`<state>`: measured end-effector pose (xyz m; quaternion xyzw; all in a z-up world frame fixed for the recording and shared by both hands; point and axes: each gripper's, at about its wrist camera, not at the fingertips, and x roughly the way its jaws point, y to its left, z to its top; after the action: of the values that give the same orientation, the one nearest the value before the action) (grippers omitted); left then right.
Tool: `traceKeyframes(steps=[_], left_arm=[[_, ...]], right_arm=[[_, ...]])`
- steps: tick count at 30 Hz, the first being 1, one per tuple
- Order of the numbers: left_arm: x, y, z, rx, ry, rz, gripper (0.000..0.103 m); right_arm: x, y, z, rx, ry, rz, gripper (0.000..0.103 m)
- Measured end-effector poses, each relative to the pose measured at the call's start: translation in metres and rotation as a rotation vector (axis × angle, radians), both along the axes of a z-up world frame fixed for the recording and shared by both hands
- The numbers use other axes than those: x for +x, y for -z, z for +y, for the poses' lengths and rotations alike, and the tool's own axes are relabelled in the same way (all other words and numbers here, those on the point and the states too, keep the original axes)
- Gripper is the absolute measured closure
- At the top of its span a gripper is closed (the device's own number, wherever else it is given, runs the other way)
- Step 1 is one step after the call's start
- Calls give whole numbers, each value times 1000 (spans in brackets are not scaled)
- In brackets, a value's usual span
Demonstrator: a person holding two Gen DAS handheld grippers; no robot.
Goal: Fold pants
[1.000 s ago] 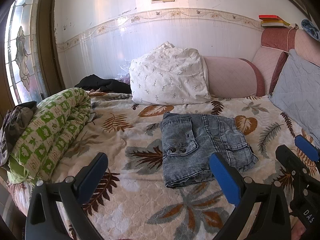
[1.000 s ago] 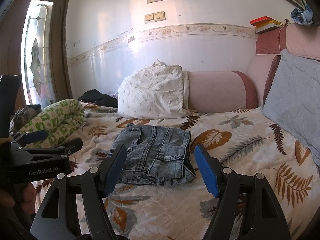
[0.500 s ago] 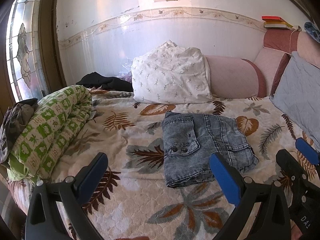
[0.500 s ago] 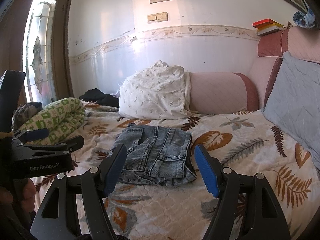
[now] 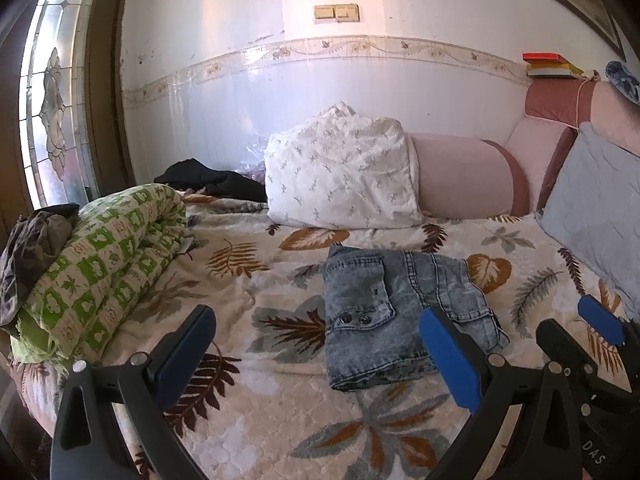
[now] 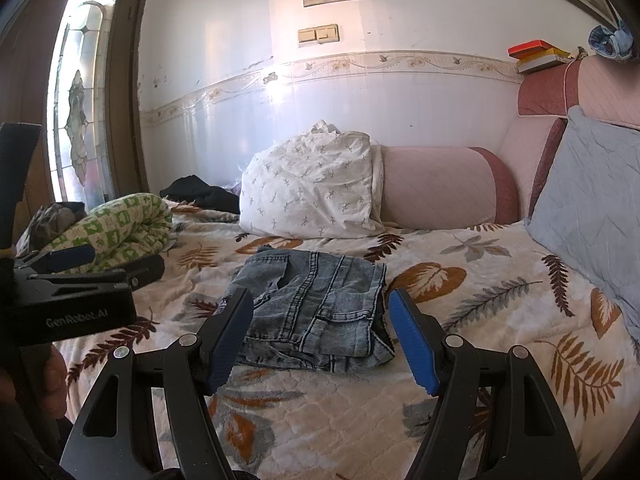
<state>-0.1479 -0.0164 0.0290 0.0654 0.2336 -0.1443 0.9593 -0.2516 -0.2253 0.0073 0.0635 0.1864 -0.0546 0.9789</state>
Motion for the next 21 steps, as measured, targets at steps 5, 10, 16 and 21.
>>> traceKeyframes(steps=[5,10,16,21], left_arm=[[2,-2,5,-7,-26,-4,0],[3,-1,5,1,-29,0,0],[3,0,7,6,-12,6,0],[4,1,7,17,-6,11,0]], right_arm=[[-1,-1,-2,2,6,-8,33],[0,-1,-3,4,5,-9,33],[0,-1,0,-9,-3,-9,33],[0,-1,1,-10,-4,-8,33]])
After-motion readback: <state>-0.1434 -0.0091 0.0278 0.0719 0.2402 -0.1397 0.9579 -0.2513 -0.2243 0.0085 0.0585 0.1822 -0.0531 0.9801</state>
